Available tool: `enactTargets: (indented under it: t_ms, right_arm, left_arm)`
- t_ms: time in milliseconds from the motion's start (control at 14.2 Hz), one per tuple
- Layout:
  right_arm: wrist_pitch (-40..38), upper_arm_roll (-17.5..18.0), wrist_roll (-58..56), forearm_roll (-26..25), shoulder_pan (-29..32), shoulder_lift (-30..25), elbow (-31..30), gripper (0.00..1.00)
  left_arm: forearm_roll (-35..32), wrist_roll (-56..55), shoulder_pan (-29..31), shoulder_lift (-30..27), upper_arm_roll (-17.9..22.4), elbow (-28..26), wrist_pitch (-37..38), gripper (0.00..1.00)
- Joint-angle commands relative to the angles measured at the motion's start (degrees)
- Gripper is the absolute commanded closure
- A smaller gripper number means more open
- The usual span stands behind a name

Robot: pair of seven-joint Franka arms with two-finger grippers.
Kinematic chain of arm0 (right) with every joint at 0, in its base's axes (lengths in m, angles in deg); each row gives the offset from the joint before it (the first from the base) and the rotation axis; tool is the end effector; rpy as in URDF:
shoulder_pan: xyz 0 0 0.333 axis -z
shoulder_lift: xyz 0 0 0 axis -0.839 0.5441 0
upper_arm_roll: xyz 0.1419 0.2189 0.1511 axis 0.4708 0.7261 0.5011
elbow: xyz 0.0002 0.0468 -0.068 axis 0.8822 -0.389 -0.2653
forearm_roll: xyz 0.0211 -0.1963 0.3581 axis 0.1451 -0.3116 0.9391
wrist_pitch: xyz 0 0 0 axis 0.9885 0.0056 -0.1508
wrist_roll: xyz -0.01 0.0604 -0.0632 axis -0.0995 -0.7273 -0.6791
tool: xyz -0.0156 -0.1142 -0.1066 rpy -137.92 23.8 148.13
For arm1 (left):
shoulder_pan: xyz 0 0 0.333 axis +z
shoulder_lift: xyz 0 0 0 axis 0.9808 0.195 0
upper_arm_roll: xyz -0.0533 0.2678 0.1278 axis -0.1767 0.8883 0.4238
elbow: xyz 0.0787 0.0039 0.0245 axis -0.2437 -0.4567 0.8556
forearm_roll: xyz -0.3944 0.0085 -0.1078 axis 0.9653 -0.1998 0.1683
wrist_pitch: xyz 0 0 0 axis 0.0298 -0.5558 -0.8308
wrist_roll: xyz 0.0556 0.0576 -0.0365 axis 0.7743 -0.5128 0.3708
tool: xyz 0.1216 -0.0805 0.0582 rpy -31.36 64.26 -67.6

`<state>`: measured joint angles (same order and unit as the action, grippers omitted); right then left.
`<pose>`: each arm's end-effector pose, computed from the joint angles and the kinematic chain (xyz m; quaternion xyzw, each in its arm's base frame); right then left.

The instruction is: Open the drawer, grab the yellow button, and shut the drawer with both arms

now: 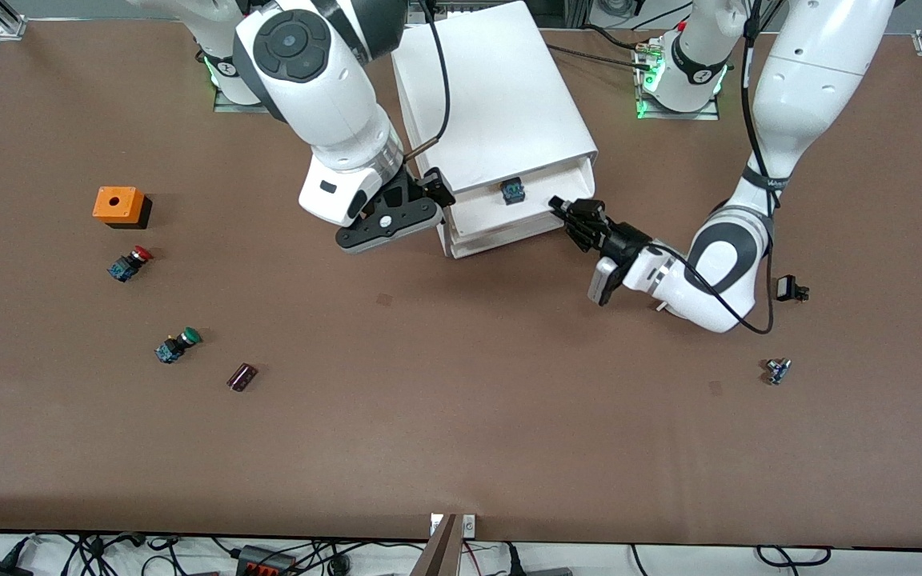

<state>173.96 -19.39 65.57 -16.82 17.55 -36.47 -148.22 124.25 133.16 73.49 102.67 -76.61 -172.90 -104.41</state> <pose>0.5535 0.4556 0.4493 -0.9860 -0.1335 -0.0409 0.0915 0.5326 -0.2529 0.1982 0.7041 -0.2744 -0.1786 0.6301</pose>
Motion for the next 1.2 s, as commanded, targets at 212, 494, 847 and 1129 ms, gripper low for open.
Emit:
enactTargets:
  t_ms: [212,494,847,1129]
  right_arm:
    - [-0.3,-0.6,7.2,-1.7,-5.4,6.1,8.8,0.00]
    - [-0.2,-0.7,7.3,-2.1,-8.9,9.1,11.0,0.00]
    - [-0.1,-1.0,12.6,-6.3,-13.1,13.3,13.7,0.00]
    - [1.7,-0.9,13.1,-6.3,-13.8,16.0,15.8,0.00]
  left_arm:
    - [-0.8,-2.6,0.7,7.9,1.8,11.7,0.1,0.98]
    - [-0.9,-4.7,0.7,8.2,3.2,12.8,0.0,0.90]
    - [-0.8,-7.6,0.9,7.1,3.7,13.1,0.5,0.00]
    - [-1.3,-19.6,1.5,6.0,4.0,16.9,2.0,0.00]
